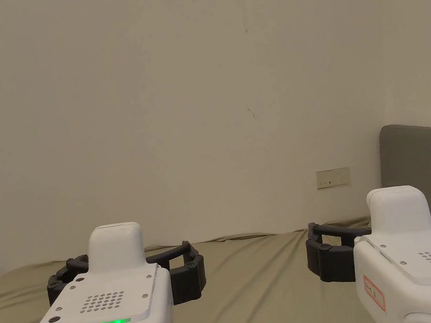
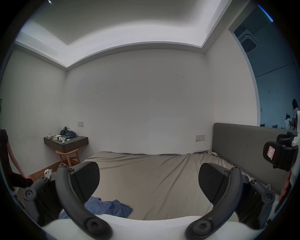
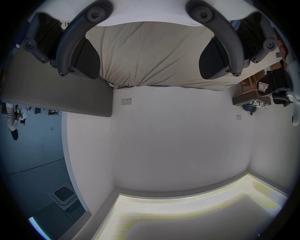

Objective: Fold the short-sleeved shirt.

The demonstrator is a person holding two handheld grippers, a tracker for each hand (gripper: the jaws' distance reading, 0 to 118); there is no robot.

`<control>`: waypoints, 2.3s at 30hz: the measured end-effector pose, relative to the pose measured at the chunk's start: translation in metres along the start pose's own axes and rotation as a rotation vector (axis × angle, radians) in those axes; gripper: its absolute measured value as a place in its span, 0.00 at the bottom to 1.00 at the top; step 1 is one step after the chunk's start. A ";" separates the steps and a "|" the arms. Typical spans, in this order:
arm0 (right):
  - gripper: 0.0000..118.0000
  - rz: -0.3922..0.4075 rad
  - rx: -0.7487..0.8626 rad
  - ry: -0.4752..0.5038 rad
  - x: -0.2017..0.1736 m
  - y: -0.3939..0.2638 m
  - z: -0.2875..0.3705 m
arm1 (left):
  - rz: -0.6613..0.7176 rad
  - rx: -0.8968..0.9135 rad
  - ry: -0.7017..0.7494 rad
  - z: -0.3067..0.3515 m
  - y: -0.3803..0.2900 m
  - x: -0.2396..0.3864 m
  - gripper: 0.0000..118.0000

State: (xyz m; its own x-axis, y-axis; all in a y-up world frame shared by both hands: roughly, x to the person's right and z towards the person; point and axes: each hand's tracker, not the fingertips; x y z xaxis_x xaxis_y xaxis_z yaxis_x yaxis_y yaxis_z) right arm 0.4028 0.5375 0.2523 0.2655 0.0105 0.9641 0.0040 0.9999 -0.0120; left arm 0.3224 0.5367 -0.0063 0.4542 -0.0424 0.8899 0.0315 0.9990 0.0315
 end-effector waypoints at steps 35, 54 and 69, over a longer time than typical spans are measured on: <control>0.02 -0.007 -0.036 0.002 0.026 -0.023 0.000 | 0.084 -0.068 -0.095 -0.011 -0.019 -0.005 0.00; 0.02 -0.065 -0.077 0.798 -0.254 -0.038 0.013 | 0.050 -0.183 0.518 0.079 -0.046 -0.241 0.00; 0.02 -0.016 -0.213 0.698 -0.227 -0.080 -0.046 | 0.165 -0.607 0.165 -0.126 -0.202 -0.216 0.00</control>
State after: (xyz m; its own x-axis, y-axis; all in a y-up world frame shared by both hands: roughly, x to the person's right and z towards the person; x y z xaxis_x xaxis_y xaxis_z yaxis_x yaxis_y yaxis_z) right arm 0.3863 0.4547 0.0222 0.8166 -0.0826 0.5712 0.1818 0.9761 -0.1188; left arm 0.3304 0.3420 -0.2625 0.6250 0.0608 0.7783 0.4257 0.8091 -0.4051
